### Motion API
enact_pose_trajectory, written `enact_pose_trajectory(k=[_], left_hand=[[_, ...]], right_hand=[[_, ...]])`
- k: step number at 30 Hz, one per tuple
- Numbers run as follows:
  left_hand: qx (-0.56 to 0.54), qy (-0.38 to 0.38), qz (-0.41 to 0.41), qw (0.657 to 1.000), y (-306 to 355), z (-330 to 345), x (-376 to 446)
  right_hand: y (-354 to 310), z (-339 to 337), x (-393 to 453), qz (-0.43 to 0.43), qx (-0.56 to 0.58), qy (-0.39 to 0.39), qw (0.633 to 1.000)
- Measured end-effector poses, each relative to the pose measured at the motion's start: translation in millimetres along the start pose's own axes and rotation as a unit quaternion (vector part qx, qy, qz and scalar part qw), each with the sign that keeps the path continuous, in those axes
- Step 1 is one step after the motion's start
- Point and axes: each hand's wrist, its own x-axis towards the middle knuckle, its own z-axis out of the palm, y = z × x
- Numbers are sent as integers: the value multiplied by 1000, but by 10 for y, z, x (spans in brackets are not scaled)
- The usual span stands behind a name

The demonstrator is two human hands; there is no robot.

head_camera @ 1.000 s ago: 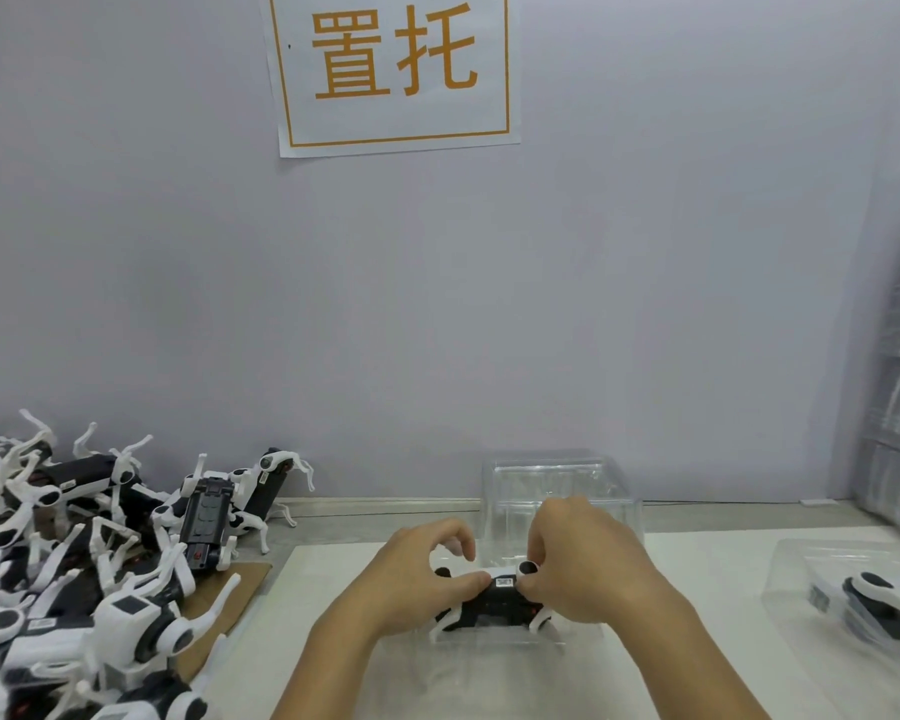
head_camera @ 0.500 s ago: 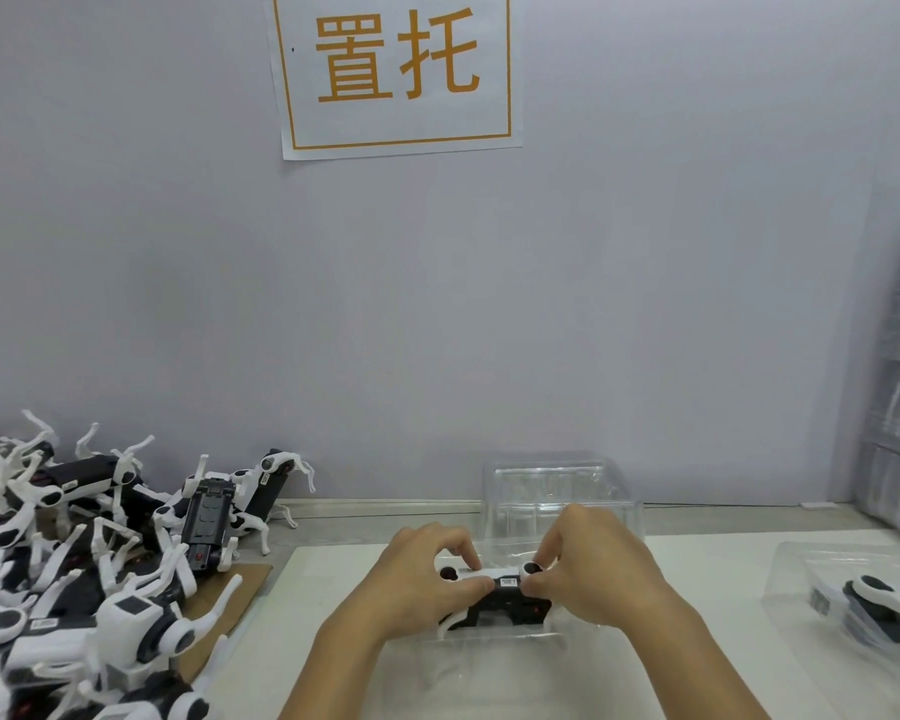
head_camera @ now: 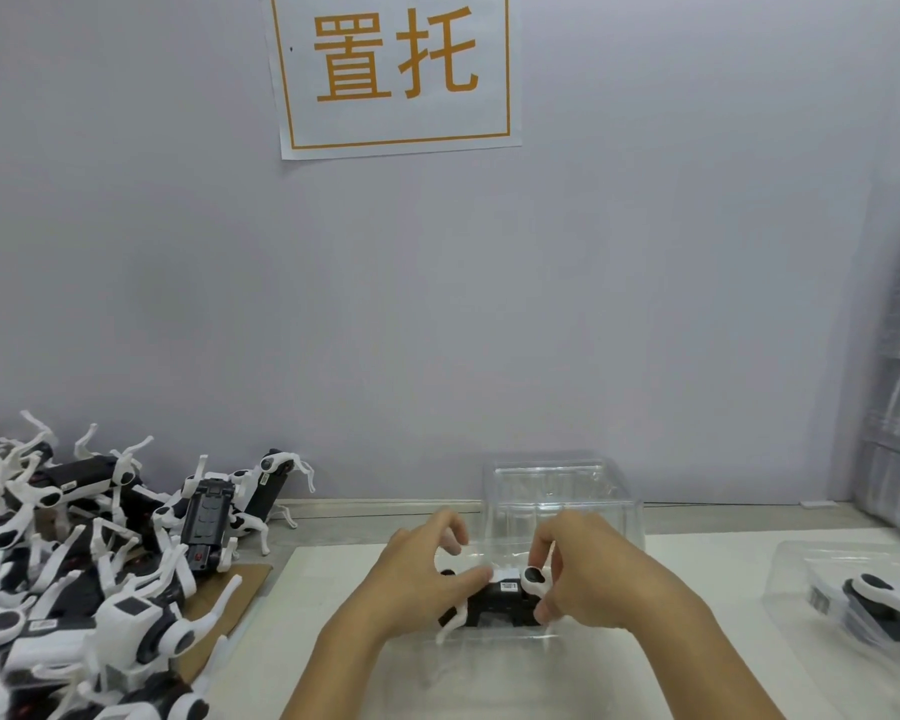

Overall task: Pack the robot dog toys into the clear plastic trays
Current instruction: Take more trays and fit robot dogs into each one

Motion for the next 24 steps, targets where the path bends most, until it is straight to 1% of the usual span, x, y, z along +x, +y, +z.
enact_pose_trajectory(k=[3, 5, 7, 9, 10, 12, 16, 24], left_hand=[[-75, 26, -24, 997, 6, -3, 27], [-123, 38, -36, 991, 5, -2, 37], [-169, 49, -43, 984, -19, 11, 50], [-208, 54, -48, 976, -49, 27, 73], [-221, 55, -50, 973, -62, 34, 85], [-228, 56, -51, 971, -78, 43, 104], [-221, 54, -49, 973, -94, 48, 124], [-210, 59, -56, 974, -101, 59, 135]], right_hand=[[-74, 22, -7, -39, -9, 23, 999], [-187, 96, 5, -92, 26, 44, 994], [-313, 230, 20, -135, 63, 35, 988], [-399, 392, 46, -161, 60, 29, 985], [-420, 458, 64, -167, 51, 40, 984], [-424, 523, 91, -163, 47, 66, 983], [-391, 535, 121, -159, 57, 91, 981], [-370, 501, 126, -179, 37, 84, 980]])
